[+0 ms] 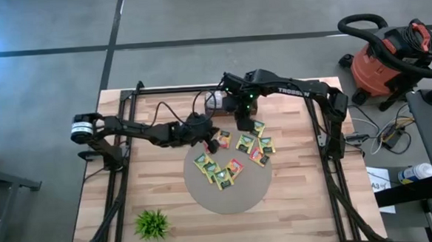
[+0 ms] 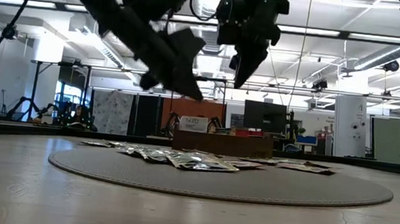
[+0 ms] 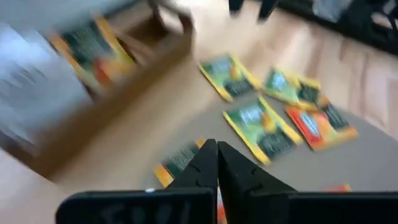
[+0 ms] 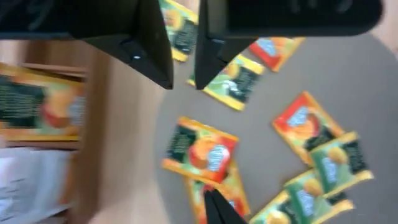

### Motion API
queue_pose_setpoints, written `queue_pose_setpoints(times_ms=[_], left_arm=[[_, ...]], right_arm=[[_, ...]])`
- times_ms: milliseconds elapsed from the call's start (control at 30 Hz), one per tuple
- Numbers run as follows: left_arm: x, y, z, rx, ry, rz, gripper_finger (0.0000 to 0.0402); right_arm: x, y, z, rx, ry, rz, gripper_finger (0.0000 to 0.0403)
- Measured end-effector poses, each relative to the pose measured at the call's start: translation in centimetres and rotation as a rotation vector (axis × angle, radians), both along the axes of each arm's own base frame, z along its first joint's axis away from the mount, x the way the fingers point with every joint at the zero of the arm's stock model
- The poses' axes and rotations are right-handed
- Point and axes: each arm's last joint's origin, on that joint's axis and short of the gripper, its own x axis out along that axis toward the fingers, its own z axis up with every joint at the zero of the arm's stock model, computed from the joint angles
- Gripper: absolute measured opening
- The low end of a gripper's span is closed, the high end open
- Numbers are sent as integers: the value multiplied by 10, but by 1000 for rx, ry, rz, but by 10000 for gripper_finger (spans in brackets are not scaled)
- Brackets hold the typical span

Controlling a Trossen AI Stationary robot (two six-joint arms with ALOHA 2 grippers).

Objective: Pick & Place Tea
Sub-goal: Put the orange tea bag into the middle section of the wooden organizer

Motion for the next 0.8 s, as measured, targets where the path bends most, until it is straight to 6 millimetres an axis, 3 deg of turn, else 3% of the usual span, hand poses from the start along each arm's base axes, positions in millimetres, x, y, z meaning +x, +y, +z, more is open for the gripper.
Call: queue_pose_setpoints(times_ms=[133, 333, 567, 800], left_arm=[[10, -1, -32, -138, 43, -31, 18], [22, 0, -59, -199, 78, 13, 50], [21, -4, -64, -208, 110, 18, 57], [18, -3, -67, -209, 146, 22, 55]], right_arm=[[1, 2, -23, 34, 8, -30, 129], [-1, 3, -59, 64, 13, -99, 188], [0, 3, -87, 72, -58, -158, 200], [-1, -3, -102, 105, -131, -239, 201]])
